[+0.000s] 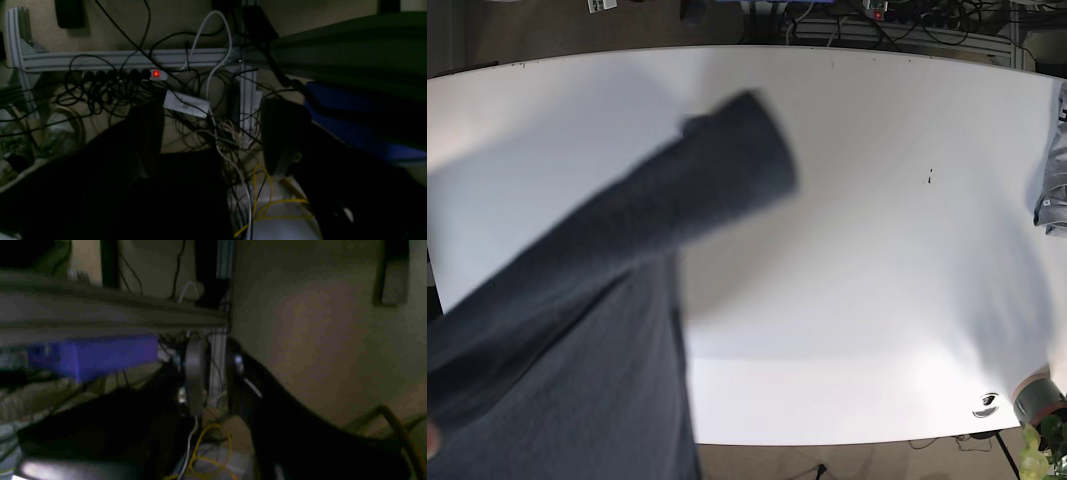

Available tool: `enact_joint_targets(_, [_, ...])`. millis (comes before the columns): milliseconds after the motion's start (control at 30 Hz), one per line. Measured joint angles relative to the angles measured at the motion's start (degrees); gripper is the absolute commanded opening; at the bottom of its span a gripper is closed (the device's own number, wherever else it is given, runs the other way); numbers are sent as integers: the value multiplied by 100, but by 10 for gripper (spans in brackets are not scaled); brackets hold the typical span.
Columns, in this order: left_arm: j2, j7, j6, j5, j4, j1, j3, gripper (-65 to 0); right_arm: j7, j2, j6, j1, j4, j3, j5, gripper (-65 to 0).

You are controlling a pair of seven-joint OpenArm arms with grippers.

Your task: Fold the T-shirt properly

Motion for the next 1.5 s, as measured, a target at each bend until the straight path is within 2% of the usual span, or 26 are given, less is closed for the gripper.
enact_joint_targets(233, [-48,22,17,0,-160,0,-4,-242,2,0,-17,-15,-46,2,-4,-549])
enact_joint_targets(400, [-35,-66,11,-7,916,706,-4,-242,-20,63,-13,-651,431,66,76,-549])
enact_joint_targets(500, [-33,55,15,2,1478,1058,-4,-242,-39,31,0,-1012,844,332,74,-549])
enact_joint_targets(1000, [-28,39,11,-4,3141,2103,-4,-242,-79,4,15,-2236,2227,546,87,-549])
enact_joint_targets(1167, [-17,48,11,-2,3630,2175,-4,-242,-120,-83,22,-2302,2503,957,756,-549])
enact_joint_targets(1367, [-17,46,11,-2,4247,2227,-4,-242,-949,-81,103,-2369,3204,1493,1137,-549])
enact_joint_targets(1500, [-17,33,9,-4,4542,2197,2,-237,-1300,-122,479,-2343,3679,1814,1419,-549])
